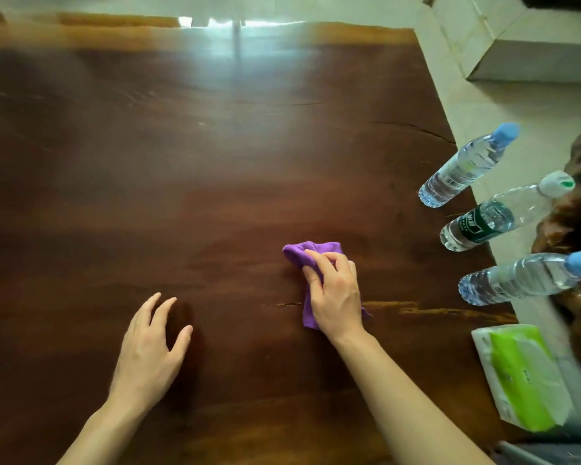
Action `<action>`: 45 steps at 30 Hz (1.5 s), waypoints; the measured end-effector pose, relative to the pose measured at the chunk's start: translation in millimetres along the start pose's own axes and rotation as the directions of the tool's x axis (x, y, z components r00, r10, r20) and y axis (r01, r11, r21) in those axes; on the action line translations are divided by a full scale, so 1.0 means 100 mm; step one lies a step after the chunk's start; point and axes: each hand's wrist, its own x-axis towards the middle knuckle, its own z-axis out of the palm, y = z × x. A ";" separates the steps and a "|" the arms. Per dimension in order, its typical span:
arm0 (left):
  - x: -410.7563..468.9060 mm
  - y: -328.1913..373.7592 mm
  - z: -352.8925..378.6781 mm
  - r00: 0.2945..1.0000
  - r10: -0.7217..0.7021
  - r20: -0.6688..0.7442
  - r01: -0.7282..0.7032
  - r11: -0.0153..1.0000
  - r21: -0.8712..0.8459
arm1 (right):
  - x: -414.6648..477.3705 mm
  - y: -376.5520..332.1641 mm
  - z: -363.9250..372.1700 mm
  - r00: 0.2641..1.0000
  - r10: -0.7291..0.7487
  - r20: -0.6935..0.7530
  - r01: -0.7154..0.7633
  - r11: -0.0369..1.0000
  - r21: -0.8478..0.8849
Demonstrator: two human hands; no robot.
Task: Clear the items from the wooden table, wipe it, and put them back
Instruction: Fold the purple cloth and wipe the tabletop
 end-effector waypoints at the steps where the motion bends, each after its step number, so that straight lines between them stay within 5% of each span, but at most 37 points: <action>1: -0.08 -0.02 -0.03 1.000 0.009 -0.004 -0.009 1.000 -0.002 | -0.13 -0.05 -0.03 1.000 -0.001 -0.003 0.001 1.000 0.010; 10: -0.89 -0.21 -0.04 0.993 0.115 -0.036 -0.115 0.993 0.000 | -1.37 -0.14 -0.22 0.998 -0.018 -0.060 0.011 0.993 -0.117; 20: -1.40 -0.16 0.53 0.964 0.238 0.120 -0.259 0.943 0.208 | -2.11 0.04 0.17 1.000 0.020 0.014 -0.013 0.933 -0.361; 29: -1.48 -0.02 0.46 0.963 0.257 0.077 -0.266 0.952 0.151 | -2.22 0.04 0.04 0.995 0.078 0.061 -0.060 0.963 -0.263; 38: -1.33 0.96 0.45 0.840 0.541 0.037 -0.541 0.841 -0.010 | -2.41 0.51 -1.06 0.979 0.118 -0.166 -0.152 0.967 -0.207; 45: -1.21 2.02 0.74 0.722 0.679 0.132 -0.675 0.734 -0.079 | -2.42 1.04 -1.80 0.873 0.206 -0.442 -0.311 0.934 -0.178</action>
